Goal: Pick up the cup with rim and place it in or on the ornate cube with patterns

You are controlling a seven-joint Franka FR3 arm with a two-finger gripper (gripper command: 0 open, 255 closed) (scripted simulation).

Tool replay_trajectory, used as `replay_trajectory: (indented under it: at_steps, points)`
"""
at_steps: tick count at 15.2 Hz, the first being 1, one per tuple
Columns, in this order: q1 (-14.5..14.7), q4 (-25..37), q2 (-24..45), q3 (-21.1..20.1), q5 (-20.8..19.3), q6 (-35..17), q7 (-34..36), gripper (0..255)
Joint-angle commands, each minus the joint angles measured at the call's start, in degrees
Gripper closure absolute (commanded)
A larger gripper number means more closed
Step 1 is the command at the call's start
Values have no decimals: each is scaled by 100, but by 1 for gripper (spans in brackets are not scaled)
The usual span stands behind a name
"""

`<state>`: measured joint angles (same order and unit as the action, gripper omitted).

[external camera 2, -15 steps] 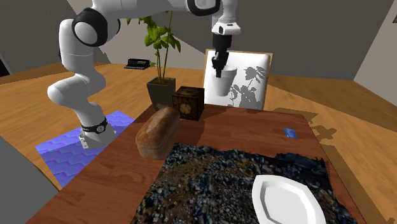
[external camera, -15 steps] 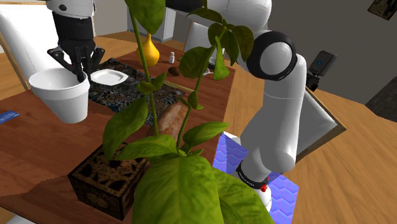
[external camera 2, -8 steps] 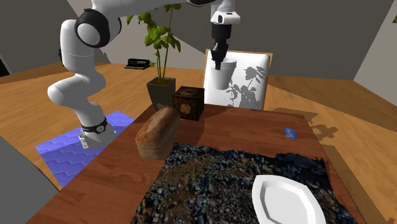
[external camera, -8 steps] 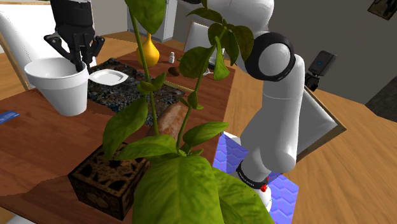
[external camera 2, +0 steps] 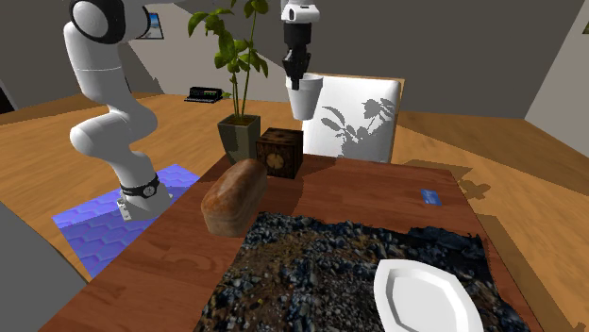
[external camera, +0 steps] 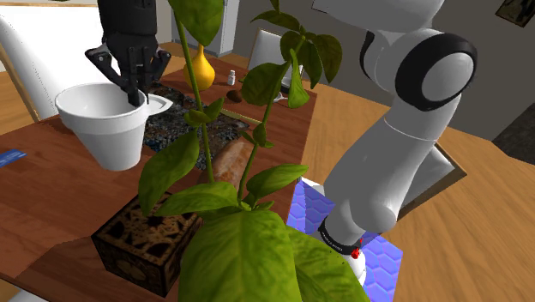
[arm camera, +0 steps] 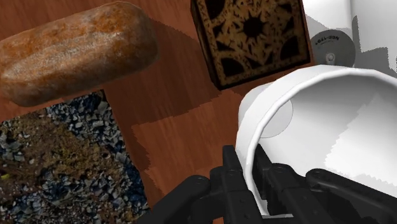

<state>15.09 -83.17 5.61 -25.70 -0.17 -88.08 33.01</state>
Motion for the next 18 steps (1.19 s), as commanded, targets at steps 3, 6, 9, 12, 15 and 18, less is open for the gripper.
replay_trajectory:
  at_steps: [3, 6, 9, 12, 15, 18]
  points:
    - [14, -676, -805, -54, 353, 43, 93, 255]
    - [65, -1096, -1373, -69, 606, 129, 157, 255]
    - [103, -1364, -1644, -68, 725, 104, 179, 255]
    - [109, -1674, -1721, -61, 756, -134, 143, 255]
    - [116, -1968, -1783, -60, 783, -369, 112, 255]
    - [124, -2247, -1832, -62, 807, -602, 86, 255]
